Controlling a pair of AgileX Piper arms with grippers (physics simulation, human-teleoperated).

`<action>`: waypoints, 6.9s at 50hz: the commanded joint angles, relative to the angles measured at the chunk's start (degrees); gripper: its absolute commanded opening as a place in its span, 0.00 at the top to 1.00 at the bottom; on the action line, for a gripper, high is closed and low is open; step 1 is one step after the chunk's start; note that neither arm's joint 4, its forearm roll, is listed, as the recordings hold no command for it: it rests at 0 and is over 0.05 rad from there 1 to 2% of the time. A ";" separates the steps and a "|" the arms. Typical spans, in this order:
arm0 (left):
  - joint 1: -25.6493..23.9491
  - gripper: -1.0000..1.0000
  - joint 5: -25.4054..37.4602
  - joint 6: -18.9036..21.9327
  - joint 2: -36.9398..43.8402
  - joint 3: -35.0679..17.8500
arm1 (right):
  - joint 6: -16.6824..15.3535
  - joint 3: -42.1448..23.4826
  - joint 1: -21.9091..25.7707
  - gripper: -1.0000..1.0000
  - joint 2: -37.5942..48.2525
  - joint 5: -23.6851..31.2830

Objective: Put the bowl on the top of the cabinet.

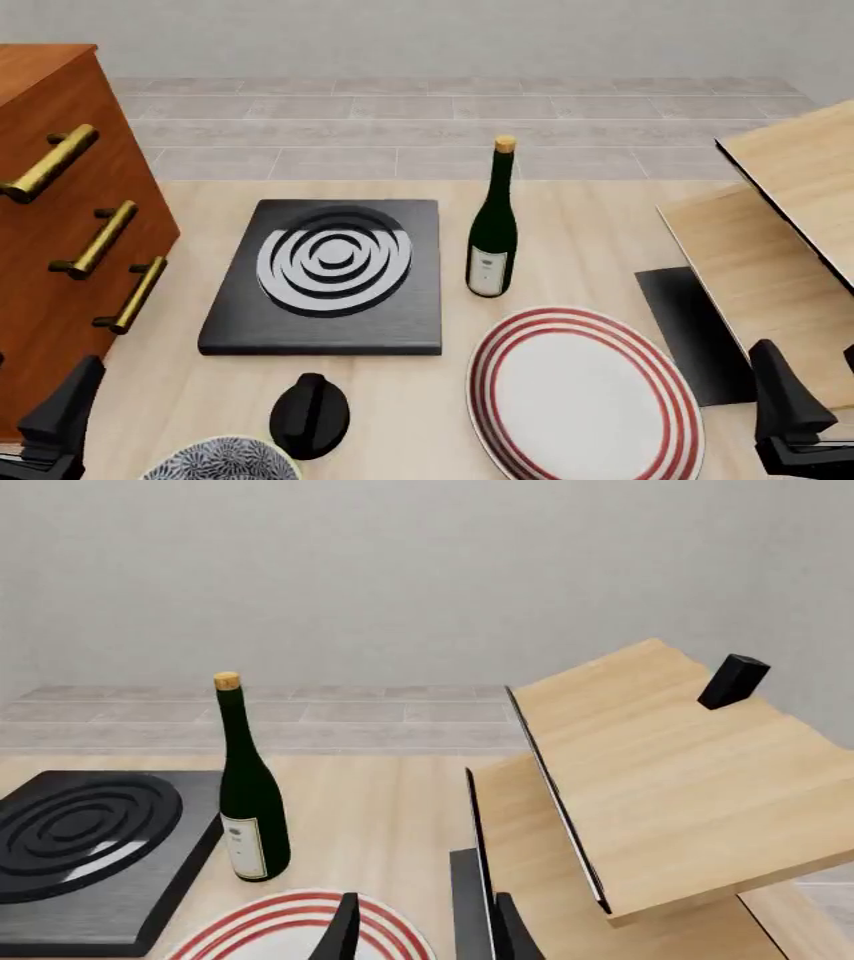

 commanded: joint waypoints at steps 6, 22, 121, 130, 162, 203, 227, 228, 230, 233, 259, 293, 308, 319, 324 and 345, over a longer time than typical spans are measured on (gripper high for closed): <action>-2.19 0.00 14.01 0.74 1.75 -7.27 | 0.00 0.00 0.00 0.00 0.01 0.00; -5.96 0.00 19.39 -2.12 8.78 -9.38 | 0.00 0.00 -0.01 0.00 0.03 -0.01; -20.04 0.00 39.18 -3.75 13.56 -12.83 | 0.00 0.00 0.01 0.00 -0.01 0.00; -18.32 0.00 36.67 -2.95 13.99 -10.18 | -0.01 0.00 0.01 0.00 0.03 -0.02; -15.00 0.00 29.88 0.40 16.13 -6.07 | 0.00 0.00 0.01 0.00 -0.01 0.00; -13.64 0.00 22.60 4.63 18.73 0.43 | -0.01 0.00 0.01 0.00 -0.01 0.00; -12.96 0.00 16.92 6.06 21.40 4.16 | 0.00 0.00 -0.01 0.00 0.00 0.00; -12.95 0.00 16.51 6.07 21.68 4.29 | 0.00 0.00 0.01 0.00 0.01 -0.01; -13.02 0.00 15.95 6.14 21.74 4.87 | 0.00 0.00 0.00 0.00 0.00 0.00; -12.87 0.00 14.64 6.36 22.59 5.51 | 0.01 0.00 -0.01 0.00 0.00 0.00; -11.78 0.00 6.22 7.81 28.26 9.29 | 0.00 0.00 0.00 0.00 0.00 0.00; -7.49 1.00 25.24 12.21 9.19 -14.45 | 0.01 0.00 0.00 0.00 0.00 0.00; -4.28 1.00 25.10 8.36 10.76 -29.22 | 0.01 0.00 0.01 0.00 -0.01 0.00; 1.56 1.00 18.20 7.00 14.90 -39.87 | -0.02 0.00 0.01 0.00 0.00 0.00; 2.93 1.00 17.54 4.14 17.66 -46.08 | -0.01 0.00 0.00 0.00 0.00 0.00; 21.44 1.00 5.47 -9.14 29.90 -53.87 | -0.01 0.00 0.00 0.00 0.00 0.00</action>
